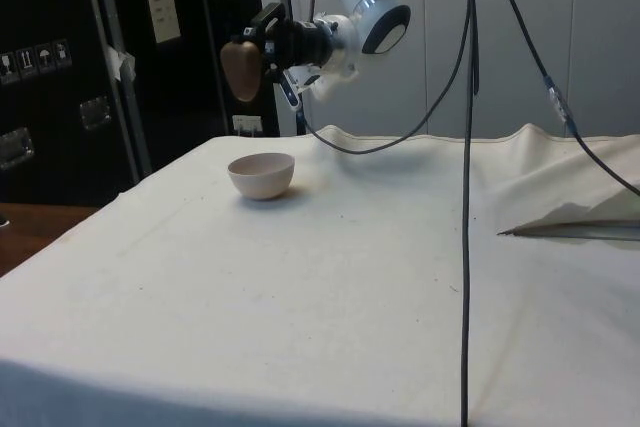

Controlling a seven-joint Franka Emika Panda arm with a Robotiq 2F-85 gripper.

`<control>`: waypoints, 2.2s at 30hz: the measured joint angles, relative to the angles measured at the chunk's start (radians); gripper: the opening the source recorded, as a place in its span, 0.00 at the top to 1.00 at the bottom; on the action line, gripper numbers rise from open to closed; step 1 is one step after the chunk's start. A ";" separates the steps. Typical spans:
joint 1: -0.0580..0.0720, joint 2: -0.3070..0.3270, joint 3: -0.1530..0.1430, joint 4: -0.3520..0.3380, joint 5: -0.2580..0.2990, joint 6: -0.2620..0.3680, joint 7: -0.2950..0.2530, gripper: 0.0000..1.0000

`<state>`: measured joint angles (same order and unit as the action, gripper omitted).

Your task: Pour the coffee beans from the cup into the bowl.

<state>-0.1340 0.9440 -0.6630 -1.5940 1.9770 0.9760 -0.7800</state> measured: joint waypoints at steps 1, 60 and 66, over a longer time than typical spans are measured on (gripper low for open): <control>0.000 0.000 0.000 0.000 0.000 0.000 0.000 1.00; -0.008 0.031 -0.002 -0.019 0.109 -0.113 -0.006 1.00; -0.008 0.031 -0.002 -0.019 0.109 -0.114 -0.012 1.00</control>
<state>-0.1420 0.9750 -0.6650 -1.6130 2.0860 0.8620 -0.7920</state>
